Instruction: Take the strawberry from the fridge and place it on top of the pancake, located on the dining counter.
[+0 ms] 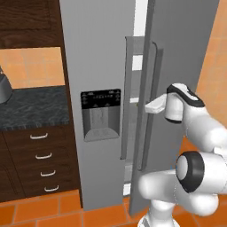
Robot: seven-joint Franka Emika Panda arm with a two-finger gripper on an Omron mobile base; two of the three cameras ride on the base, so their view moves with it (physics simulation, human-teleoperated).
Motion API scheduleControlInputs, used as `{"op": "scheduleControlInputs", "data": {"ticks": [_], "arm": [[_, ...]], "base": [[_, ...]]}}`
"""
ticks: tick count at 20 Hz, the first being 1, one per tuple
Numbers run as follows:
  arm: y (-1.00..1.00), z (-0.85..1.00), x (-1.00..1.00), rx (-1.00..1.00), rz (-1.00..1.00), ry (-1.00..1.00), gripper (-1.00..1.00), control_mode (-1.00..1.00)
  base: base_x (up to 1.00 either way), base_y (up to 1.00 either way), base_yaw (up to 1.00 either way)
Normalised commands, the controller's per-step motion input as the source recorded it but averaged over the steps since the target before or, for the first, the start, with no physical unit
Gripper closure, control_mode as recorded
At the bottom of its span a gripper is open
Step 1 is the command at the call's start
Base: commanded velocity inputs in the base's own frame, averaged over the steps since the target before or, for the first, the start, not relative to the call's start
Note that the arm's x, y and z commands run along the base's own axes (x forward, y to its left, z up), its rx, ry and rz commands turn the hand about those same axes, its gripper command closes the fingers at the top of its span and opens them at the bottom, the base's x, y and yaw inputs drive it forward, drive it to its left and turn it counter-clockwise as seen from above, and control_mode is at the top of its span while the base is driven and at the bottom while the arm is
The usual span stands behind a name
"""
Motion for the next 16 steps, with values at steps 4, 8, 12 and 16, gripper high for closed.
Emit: {"op": "scheduleControlInputs", "data": {"ticks": [4,8,12,16], "arm": [[-0.5,0.26,-1.0,0.09,0.0,0.01,-1.0,-1.0],[0.0,-0.23,-0.03,-0.02,-0.01,0.08,-1.0,-1.0],[-0.42,0.0,-0.15,0.0,-0.04,0.11,-1.0,-1.0],[-0.88,0.0,-0.21,0.03,0.0,0.03,-1.0,-1.0]], "base": [[0.0,0.0,0.0],[0.0,0.0,0.0],[0.0,0.0,0.0],[0.0,0.0,0.0]]}}
